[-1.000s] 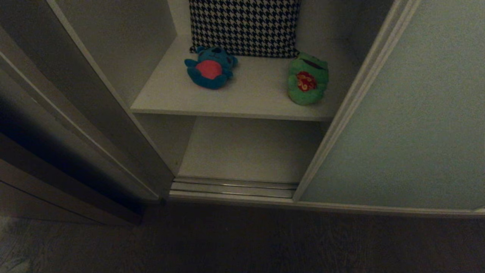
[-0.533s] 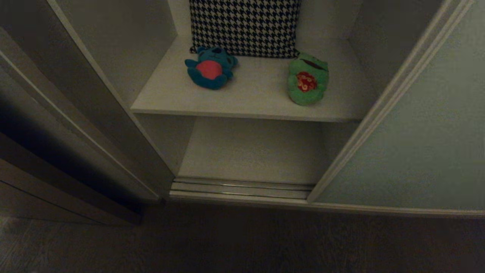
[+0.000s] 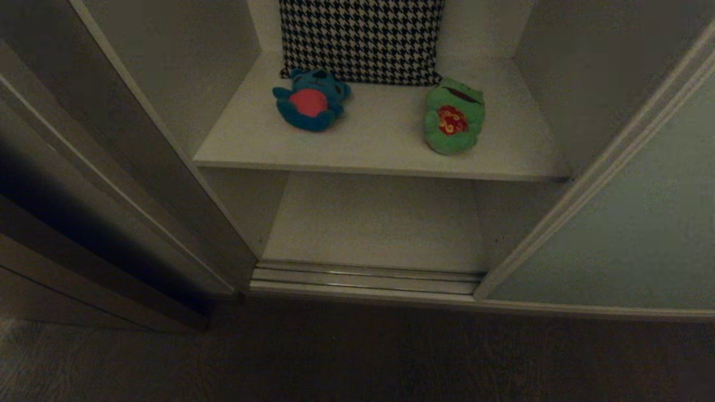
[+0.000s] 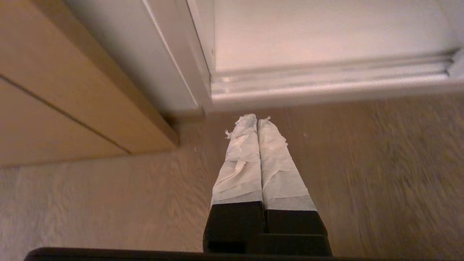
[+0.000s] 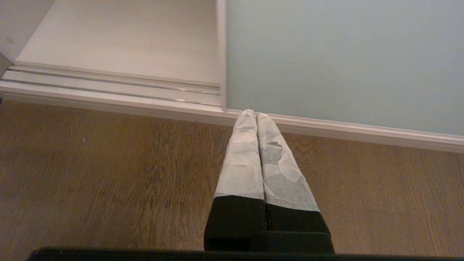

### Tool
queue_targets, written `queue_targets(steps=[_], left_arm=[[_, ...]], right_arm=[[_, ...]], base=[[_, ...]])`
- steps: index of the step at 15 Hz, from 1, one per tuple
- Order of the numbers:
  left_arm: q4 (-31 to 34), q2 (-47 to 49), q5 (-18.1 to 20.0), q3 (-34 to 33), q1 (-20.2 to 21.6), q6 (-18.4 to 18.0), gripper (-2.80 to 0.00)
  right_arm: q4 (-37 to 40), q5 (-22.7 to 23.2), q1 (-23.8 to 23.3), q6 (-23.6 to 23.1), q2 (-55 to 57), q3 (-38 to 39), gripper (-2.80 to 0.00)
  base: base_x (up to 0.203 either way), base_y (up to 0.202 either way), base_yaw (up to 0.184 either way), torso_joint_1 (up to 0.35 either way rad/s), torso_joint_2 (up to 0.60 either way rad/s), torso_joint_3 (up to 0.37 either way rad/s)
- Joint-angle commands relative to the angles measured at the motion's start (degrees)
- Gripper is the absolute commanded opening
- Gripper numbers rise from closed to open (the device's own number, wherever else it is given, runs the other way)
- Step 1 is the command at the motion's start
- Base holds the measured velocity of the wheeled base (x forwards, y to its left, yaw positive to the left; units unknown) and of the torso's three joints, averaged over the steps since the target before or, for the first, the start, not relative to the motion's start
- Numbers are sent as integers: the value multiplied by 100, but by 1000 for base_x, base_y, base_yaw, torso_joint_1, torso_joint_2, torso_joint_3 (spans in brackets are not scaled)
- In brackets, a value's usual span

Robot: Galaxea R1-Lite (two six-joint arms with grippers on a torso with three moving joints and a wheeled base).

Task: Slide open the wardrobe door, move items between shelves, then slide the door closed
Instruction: Open the door

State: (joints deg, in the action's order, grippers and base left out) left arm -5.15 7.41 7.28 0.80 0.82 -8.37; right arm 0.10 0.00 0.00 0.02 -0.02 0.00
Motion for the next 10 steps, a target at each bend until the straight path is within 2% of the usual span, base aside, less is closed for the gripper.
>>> queue_targets(steps=[1,2,3,4,5,6,7,8,10], left_arm=[[610,-755,-49,174,-39,184,-280],[933,-735,-263,241,-70,454,-280],[1016,-718,-482,251,-79,552,-280],[985,-719,-706,112,-81,576,-280],[894,-720,-770,61,-82,519,-280],[917,-715,-730,83,-82,380,-280],[966,-715,-531,92,-82,161,-280],[930,-714,-413,84,-85,149,-280],[910,-714,-420,77,-82,171,-280]], right_arm=[[-1,0,0,1,2,9,-280],[-1,0,0,6,2,9,-280],[-1,0,0,6,2,9,-280],[-1,0,0,6,2,9,-280],[-1,0,0,5,2,9,-280],[-1,0,0,6,2,9,-280],[-1,0,0,-2,2,9,-280],[-1,0,0,6,2,9,-280],[-1,0,0,6,2,9,-280]], base=[[0,0,0,0,0,0],[0,0,0,0,0,0],[0,0,0,0,0,0],[0,0,0,0,0,0],[0,0,0,0,0,0],[0,0,0,0,0,0],[0,0,0,0,0,0],[0,0,0,0,0,0],[0,0,0,0,0,0]])
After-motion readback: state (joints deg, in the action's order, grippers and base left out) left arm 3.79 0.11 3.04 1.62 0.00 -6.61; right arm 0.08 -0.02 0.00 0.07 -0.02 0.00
